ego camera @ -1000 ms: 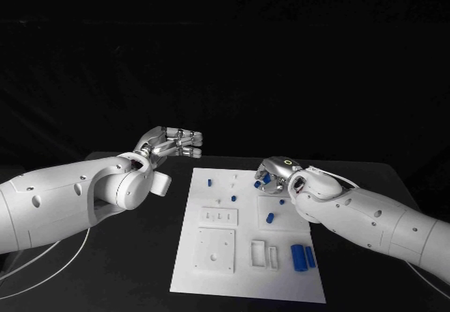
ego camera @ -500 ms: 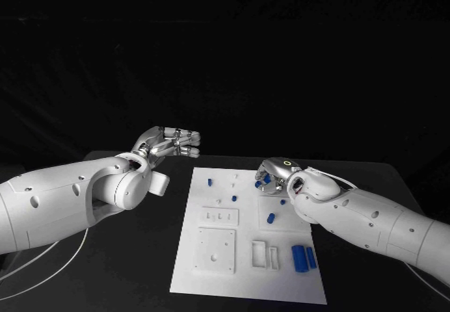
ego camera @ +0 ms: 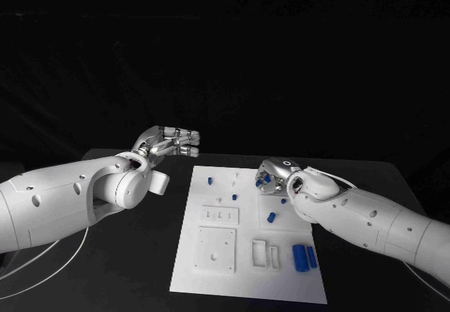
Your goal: Assemble the parts on the task board
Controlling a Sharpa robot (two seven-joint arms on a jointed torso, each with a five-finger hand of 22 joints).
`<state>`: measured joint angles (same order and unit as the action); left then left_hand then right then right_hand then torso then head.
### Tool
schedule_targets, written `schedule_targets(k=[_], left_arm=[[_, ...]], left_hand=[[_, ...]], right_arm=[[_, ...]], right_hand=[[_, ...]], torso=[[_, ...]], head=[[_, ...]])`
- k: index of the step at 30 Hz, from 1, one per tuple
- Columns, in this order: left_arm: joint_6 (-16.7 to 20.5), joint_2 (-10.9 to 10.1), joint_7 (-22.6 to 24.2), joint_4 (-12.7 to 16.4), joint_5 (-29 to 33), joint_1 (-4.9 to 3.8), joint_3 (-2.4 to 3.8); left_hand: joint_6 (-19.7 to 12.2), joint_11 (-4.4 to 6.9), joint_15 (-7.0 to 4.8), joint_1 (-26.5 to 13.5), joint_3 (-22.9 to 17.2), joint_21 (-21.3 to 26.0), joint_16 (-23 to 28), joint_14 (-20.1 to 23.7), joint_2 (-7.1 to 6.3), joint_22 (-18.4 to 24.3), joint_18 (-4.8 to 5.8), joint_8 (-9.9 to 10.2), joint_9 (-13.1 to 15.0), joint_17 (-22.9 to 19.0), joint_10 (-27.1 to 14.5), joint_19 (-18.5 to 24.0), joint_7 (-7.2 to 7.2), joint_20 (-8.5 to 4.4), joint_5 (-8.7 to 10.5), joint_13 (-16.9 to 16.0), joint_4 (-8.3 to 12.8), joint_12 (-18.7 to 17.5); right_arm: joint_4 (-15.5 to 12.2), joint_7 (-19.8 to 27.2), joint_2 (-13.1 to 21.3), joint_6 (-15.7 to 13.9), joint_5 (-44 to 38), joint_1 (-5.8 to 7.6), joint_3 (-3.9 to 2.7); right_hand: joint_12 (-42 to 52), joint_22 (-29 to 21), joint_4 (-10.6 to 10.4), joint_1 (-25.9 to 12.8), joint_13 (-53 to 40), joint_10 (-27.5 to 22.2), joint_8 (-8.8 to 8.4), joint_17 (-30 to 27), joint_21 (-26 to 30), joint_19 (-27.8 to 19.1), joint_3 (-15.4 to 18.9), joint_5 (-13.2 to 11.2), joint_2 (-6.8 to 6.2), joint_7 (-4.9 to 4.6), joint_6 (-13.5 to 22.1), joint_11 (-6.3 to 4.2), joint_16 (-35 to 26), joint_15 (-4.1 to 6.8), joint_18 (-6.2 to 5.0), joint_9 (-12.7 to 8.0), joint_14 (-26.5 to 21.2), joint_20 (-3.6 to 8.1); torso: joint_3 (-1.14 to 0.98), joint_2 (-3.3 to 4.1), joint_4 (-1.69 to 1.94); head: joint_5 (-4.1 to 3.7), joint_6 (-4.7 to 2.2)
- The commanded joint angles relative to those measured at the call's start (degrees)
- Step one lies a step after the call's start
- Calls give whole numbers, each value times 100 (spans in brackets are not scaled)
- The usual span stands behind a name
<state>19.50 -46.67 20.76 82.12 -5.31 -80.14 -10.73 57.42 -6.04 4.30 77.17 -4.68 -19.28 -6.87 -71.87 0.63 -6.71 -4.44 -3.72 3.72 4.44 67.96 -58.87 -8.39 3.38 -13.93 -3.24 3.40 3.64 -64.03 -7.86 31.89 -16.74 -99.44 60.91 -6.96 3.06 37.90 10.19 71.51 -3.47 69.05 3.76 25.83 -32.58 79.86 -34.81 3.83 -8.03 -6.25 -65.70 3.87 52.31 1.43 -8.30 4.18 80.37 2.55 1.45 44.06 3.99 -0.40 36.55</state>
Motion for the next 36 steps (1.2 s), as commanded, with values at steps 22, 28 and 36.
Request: schedule_targets(k=[22, 28, 36], left_arm=[[-39, 33, -52, -62, -22, -8, 2], [-30, 43, -57, -76, -23, -8, 1], [-11, 57, -68, -82, -26, -8, 0]], left_hand=[[-44, -9, -5, -29, 93, -32, -21, -35, 4, 47, 61, 15, 2, 6, -46, -29, -5, -6, 59, -9, -13, -21], [-44, -9, -5, -29, 93, -32, -21, -35, 4, 47, 61, 15, 2, 6, -46, -29, -5, -6, 59, -9, -13, -21], [-59, -21, -3, -15, 125, -36, -24, -37, 8, 67, 60, 16, 1, 6, -87, -34, -10, -6, 59, -9, -16, -23]], right_arm=[[-114, -182, 10, -665, -143, -3, -2], [-152, -363, -10, -1002, -200, 29, -5], [-69, -502, -123, -1098, -225, 76, -7]], right_hand=[[32, 499, 252, -5, -22, 738, -7, 75, -24, 102, -269, -37, 332, 138, -526, -220, -90, 221, 162, 348, 169, 243], [33, 720, 246, -5, -20, 766, -8, 131, 16, 119, -281, -55, 319, 149, -554, -230, -136, 217, 159, 396, 200, 239], [33, 843, 249, -3, -20, 764, -7, 161, 102, 130, -258, -63, 324, 151, -556, -231, -164, 219, 157, 396, 200, 240]], torso=[[12, 31, 1], [24, 32, 17], [30, 46, 24]], head=[[12, -16], [7, -30], [-2, -21]])
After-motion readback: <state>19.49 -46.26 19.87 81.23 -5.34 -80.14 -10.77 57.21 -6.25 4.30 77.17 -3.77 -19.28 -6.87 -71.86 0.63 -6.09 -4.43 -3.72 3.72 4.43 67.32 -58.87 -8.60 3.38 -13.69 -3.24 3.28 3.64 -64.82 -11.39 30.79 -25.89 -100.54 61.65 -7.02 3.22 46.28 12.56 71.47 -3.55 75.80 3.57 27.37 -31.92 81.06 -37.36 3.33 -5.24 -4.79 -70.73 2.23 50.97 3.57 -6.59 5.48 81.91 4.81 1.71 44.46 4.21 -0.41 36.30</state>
